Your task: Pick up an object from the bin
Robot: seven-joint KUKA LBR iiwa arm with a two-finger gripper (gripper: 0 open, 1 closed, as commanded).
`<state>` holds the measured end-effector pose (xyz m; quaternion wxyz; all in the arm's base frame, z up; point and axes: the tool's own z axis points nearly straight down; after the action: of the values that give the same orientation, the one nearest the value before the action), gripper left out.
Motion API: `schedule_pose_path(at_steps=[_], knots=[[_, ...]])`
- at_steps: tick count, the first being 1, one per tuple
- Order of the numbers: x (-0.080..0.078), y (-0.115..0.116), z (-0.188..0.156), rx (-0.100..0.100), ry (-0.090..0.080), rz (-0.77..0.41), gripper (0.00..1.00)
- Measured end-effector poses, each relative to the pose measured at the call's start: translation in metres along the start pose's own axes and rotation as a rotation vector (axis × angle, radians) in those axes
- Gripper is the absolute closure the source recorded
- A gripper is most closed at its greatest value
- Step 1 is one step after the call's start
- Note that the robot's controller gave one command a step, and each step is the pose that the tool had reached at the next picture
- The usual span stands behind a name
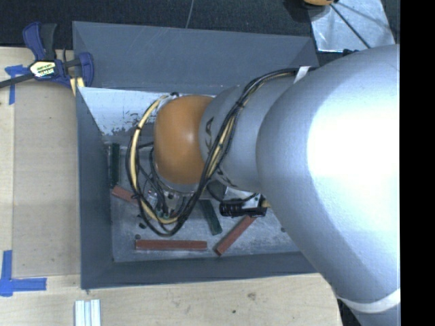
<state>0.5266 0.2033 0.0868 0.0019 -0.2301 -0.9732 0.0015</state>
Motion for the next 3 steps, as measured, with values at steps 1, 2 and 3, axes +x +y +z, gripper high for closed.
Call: schedule_pose_path(at_steps=[1,2,3], knots=[[-0.001,0.001,-0.015,-0.003,-0.003,0.0,1.0],[-0.002,0.001,-0.023,-0.006,-0.006,0.0,1.0],[-0.001,0.0,-0.032,-0.003,-0.003,0.0,1.0]])
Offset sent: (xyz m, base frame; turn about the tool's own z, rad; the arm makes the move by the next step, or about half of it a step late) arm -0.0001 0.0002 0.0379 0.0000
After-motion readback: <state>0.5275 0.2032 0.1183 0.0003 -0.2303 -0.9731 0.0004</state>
